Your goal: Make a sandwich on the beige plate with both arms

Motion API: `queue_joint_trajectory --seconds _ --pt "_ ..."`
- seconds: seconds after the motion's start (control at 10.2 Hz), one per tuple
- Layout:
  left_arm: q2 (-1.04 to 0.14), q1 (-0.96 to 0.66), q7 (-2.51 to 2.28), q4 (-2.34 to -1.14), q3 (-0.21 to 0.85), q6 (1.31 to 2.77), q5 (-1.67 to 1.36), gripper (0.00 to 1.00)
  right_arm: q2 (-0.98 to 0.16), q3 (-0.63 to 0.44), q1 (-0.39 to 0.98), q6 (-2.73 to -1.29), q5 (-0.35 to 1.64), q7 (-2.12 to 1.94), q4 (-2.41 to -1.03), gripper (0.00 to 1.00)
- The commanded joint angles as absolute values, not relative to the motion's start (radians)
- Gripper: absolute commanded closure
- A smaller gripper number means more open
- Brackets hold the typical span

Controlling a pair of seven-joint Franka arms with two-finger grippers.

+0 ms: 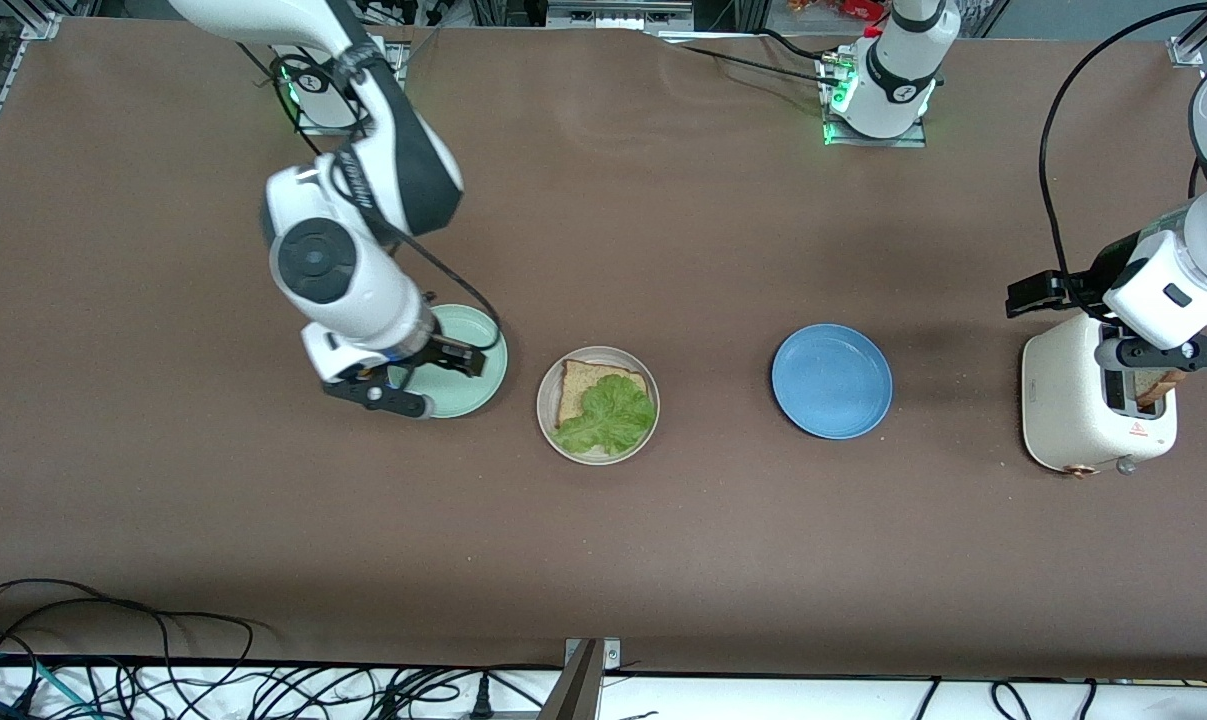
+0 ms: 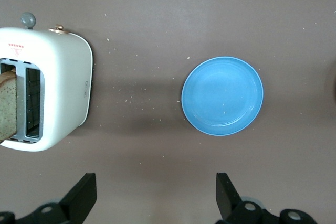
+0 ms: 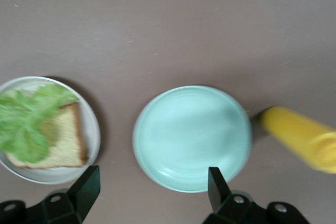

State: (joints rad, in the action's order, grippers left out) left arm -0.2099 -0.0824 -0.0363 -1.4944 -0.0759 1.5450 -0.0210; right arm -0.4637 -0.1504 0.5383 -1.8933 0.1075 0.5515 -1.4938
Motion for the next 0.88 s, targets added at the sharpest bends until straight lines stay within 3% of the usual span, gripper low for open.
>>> queue_joint_trajectory --seconds 0.0,0.39,0.78 --pt "-0.21 -0.08 -0.046 -1.497 -0.074 1.551 -0.021 0.0 -0.321 -0.222 0.542 -1.858 0.107 0.32 -1.622 0.08" --pt "-0.21 -0.08 -0.046 -1.497 -0.075 1.551 -0.02 0.0 -0.132 -0.435 0.541 -1.859 0.101 -0.172 -1.836 0.08" --pt "-0.212 -0.078 -0.045 -1.497 -0.077 1.551 -0.003 0.0 -0.101 -0.638 0.541 -1.894 0.132 -0.608 -1.936 0.08"
